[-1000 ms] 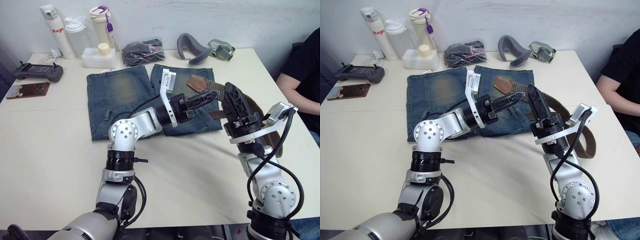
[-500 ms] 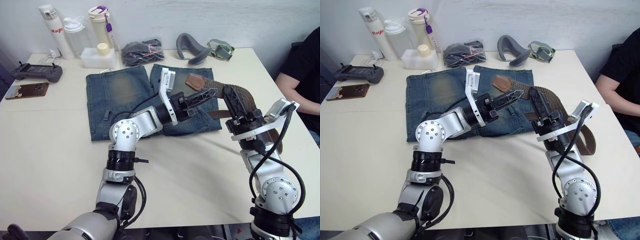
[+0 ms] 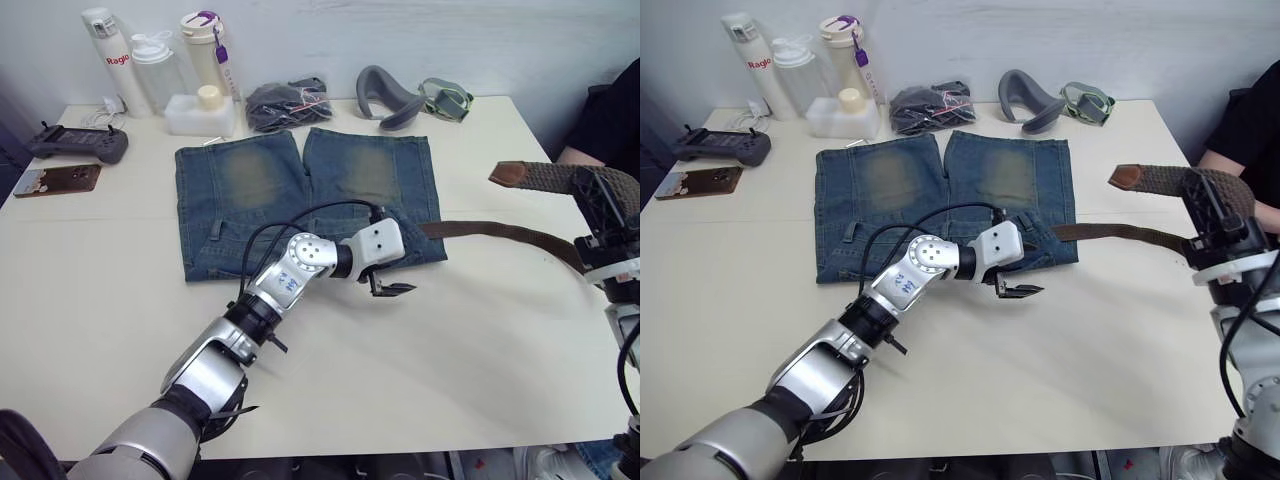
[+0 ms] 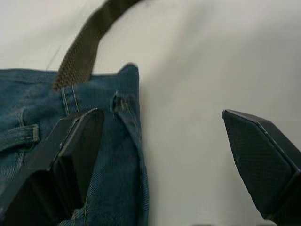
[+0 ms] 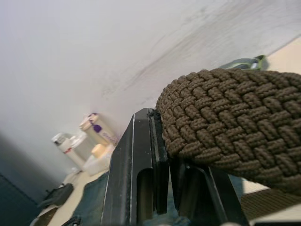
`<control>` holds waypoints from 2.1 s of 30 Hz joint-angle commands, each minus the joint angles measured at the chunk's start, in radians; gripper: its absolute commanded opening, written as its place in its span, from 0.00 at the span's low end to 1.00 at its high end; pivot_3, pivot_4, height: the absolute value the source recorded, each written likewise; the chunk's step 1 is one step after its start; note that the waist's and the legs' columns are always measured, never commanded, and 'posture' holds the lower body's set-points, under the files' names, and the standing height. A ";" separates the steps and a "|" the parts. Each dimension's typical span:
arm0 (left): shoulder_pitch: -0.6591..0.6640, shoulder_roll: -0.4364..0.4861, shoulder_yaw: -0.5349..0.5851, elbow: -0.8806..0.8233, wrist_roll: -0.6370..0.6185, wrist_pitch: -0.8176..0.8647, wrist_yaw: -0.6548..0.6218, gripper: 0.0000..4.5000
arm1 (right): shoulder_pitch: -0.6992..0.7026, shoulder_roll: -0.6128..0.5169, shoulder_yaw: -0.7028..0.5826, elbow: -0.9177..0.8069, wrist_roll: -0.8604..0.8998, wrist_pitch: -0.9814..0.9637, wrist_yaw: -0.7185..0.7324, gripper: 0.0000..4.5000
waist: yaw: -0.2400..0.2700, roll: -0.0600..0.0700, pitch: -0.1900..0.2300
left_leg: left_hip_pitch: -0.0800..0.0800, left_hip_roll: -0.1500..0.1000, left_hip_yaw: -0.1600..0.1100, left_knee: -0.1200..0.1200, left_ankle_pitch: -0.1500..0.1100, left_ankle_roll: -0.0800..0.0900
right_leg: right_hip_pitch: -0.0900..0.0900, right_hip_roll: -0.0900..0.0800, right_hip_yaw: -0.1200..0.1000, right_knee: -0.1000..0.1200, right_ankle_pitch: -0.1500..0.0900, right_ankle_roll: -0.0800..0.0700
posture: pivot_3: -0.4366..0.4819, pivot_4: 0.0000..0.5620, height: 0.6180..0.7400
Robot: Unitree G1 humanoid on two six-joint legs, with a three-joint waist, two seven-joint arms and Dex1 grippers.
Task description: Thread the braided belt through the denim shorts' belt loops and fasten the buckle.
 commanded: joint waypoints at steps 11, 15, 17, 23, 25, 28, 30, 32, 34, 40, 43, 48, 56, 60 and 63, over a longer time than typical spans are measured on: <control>-0.033 -0.052 0.080 0.198 0.090 -0.109 -0.052 0.16 | 0.063 -0.019 0.006 -0.141 0.023 -0.006 -0.036 0.00 | 0.001 0.000 0.000 | 0.000 0.000 0.000 0.002 0.000 0.002 | 0.000 0.000 0.000 0.002 0.000 0.001 | 0.48 0.27 1.00; 0.094 0.021 0.075 -0.092 0.012 0.016 -0.268 0.01 | 0.099 -0.079 0.030 -0.131 0.017 0.054 -0.052 0.00 | -0.002 0.000 0.000 | 0.000 0.000 0.000 0.000 0.002 -0.002 | -0.001 0.000 0.000 0.002 0.000 0.000 | 0.48 0.27 1.00; 0.160 0.074 0.050 -0.258 0.000 0.119 -0.336 0.01 | 0.115 -0.108 0.054 -0.118 0.018 0.087 -0.047 0.00 | -0.001 0.000 0.000 | 0.000 0.001 0.000 0.000 0.002 -0.003 | -0.001 0.000 0.000 0.002 0.000 -0.001 | 0.48 0.27 1.00; 0.243 0.121 0.038 -0.479 0.000 0.280 -0.357 0.01 | 0.126 -0.140 0.090 -0.100 0.043 0.143 -0.051 0.00 | 0.006 0.000 0.000 | 0.000 0.000 0.000 0.002 0.001 0.001 | 0.001 -0.001 0.000 0.002 0.000 0.000 | 0.48 0.27 1.00; 0.248 0.107 0.045 -0.483 0.001 0.307 -0.333 0.01 | 0.133 -0.146 0.105 -0.104 0.059 0.163 -0.071 0.00 | 0.006 0.000 0.000 | 0.000 0.000 0.000 0.002 0.001 0.002 | 0.001 -0.001 0.000 0.002 0.000 0.000 | 0.48 0.27 1.00; 0.242 0.090 0.080 -0.508 -0.051 0.409 -0.333 0.29 | 0.145 -0.154 0.128 -0.115 0.118 0.185 -0.127 0.00 | 0.004 0.000 0.000 | 0.000 0.000 0.000 0.002 0.001 0.002 | 0.001 -0.001 0.000 0.001 0.000 0.000 | 0.48 0.27 1.00; 0.231 0.080 0.138 -0.546 -0.125 0.516 -0.342 0.51 | 0.158 -0.169 0.140 -0.142 0.184 0.196 -0.182 0.00 | 0.003 0.000 0.000 | 0.000 0.000 0.000 0.002 0.001 0.001 | 0.001 -0.001 0.000 0.001 0.000 0.000 | 0.48 0.27 1.00; 0.205 0.102 0.212 -0.601 -0.225 0.651 -0.371 0.73 | 0.173 -0.182 0.152 -0.176 0.277 0.187 -0.259 0.00 | 0.002 0.000 0.000 | 0.000 0.000 0.000 0.002 0.001 0.001 | 0.000 -0.001 0.000 0.002 0.000 0.000 | 0.48 0.27 1.00; 0.170 0.122 0.291 -0.624 -0.290 0.736 -0.359 0.94 | 0.176 -0.186 0.176 -0.198 0.317 0.172 -0.315 0.00 | -0.004 0.000 0.000 | 0.000 0.000 -0.001 0.002 0.001 0.001 | 0.000 -0.001 0.000 0.002 0.000 0.000 | 0.48 0.27 1.00; 0.094 0.203 0.389 -0.596 -0.322 0.780 -0.295 0.99 | 0.156 -0.149 0.257 -0.157 0.279 0.142 -0.390 0.00 | -0.015 0.000 0.000 | 0.001 0.000 -0.001 0.002 0.002 -0.001 | 0.000 0.000 -0.001 0.003 0.000 0.000 | 0.48 0.27 1.00; 0.099 0.246 0.388 -0.606 -0.321 0.777 -0.289 0.99 | 0.140 -0.128 0.289 -0.114 0.251 0.141 -0.395 0.00 | -0.019 0.000 0.000 | 0.001 0.000 -0.001 0.002 0.003 -0.002 | 0.000 0.000 0.000 0.003 0.000 0.000 | 0.48 0.27 1.00; 0.143 0.306 0.377 -0.644 -0.319 0.776 -0.281 0.99 | 0.111 -0.096 0.323 -0.068 0.232 0.141 -0.384 0.00 | -0.019 0.000 0.000 | 0.001 0.000 -0.001 0.002 0.003 -0.002 | 0.000 0.000 0.000 0.003 0.000 0.000 | 0.48 0.27 1.00; 0.227 0.362 0.400 -0.726 -0.346 0.799 -0.243 0.99 | 0.046 -0.044 0.402 -0.012 0.167 0.169 -0.357 0.00 | -0.021 0.000 0.000 | 0.001 0.000 -0.001 0.002 0.003 -0.002 | 0.000 0.000 0.000 0.003 0.000 0.000 | 0.48 0.27 1.00; 0.253 0.376 0.397 -0.755 -0.351 0.802 -0.228 0.99 | 0.013 -0.009 0.452 -0.001 0.140 0.191 -0.341 0.00 | -0.022 0.000 0.000 | 0.001 0.000 -0.001 0.001 0.003 -0.002 | -0.001 0.000 0.000 0.004 0.000 0.000 | 0.48 0.27 1.00; 0.262 0.385 0.391 -0.763 -0.350 0.795 -0.221 0.99 | -0.002 0.009 0.470 0.009 0.122 0.203 -0.330 0.00 | -0.022 0.000 0.000 | 0.001 0.000 -0.001 0.001 0.003 -0.002 | -0.001 0.000 0.000 0.004 0.000 0.000 | 0.48 0.27 1.00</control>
